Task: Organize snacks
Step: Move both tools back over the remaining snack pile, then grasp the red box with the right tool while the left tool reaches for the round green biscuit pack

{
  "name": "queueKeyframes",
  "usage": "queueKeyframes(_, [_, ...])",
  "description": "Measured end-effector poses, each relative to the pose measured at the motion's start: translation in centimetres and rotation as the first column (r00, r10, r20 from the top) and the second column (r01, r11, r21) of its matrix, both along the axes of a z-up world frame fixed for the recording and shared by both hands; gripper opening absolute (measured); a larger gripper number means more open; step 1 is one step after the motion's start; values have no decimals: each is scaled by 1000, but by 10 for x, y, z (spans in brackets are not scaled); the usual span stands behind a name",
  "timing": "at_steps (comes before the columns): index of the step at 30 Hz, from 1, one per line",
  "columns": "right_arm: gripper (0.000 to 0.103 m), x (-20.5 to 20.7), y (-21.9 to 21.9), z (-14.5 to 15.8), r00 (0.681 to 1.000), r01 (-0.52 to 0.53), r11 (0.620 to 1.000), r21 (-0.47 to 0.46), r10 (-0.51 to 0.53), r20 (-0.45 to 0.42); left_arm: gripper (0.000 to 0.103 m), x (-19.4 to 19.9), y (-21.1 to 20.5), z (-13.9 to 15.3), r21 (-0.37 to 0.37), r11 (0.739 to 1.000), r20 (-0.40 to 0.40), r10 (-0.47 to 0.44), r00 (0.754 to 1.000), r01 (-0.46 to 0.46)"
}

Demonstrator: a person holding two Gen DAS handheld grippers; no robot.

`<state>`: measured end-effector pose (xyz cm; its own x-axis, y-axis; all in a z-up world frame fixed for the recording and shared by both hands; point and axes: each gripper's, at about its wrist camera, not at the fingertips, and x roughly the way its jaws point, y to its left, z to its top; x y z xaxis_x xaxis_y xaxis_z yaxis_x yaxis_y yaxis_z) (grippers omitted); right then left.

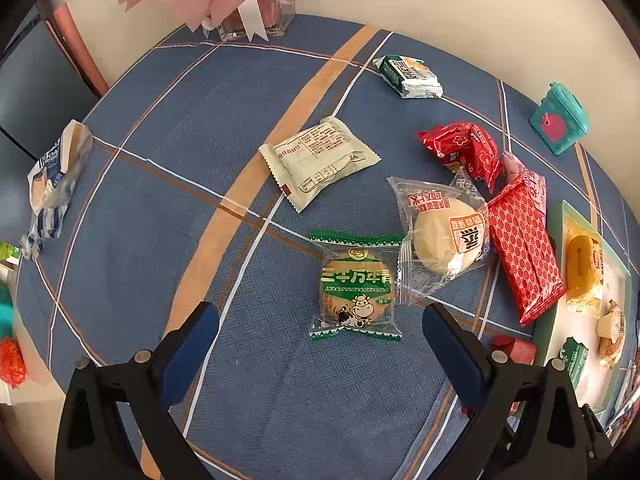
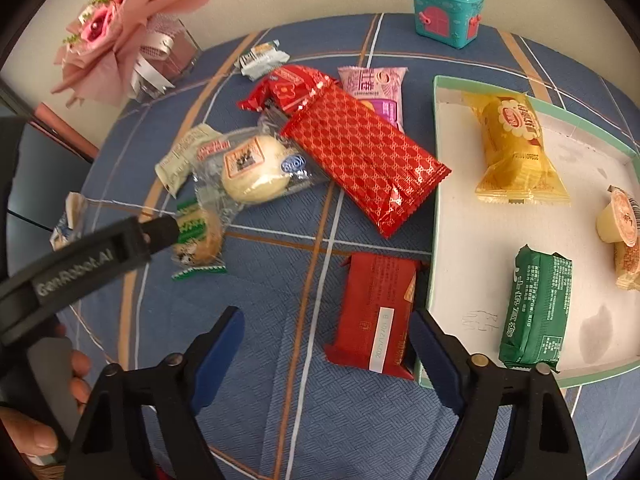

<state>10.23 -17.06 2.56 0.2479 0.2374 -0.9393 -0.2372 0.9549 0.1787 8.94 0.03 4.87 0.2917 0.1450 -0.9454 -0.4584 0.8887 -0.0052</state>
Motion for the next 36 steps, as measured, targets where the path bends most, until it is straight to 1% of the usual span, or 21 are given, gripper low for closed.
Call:
queueKeyframes(2, [83,2,4,-5,1000,-3,1000,-16,3,-6,101,0,1,-1,-10,1000,1,7,1000,-7])
queueKeyframes(9, [79,5,7,-10,1000,9,998,-58,-9,0,101,-1,6,-2,-23,999,7,26,1000,-26])
queueKeyframes(14, [70,7,3,-8,1000,21,996,-82,-21,-5,101,0,9,-2,-21,999,9,35,999,-35])
queueKeyframes(20, [70,4,5,-7,1000,5,992,-122,-6,-8,101,1,8,-1,-19,999,10,34,999,-34])
queueKeyframes(24, [71,5,5,-8,1000,8,995,-104,-8,-7,101,0,8,-1,-20,999,9,41,999,-41])
queueKeyframes(31, [70,10,6,-5,1000,-5,1000,-14,4,-13,101,2,9,-3,-27,999,6,41,999,-40])
queueKeyframes(34, [67,10,10,-3,1000,-12,1000,-8,12,-8,101,3,10,-4,-39,998,9,42,999,-42])
queueKeyframes(36, [66,11,16,-3,1000,-10,1000,-28,11,6,101,5,10,-6,-54,998,15,39,999,-38])
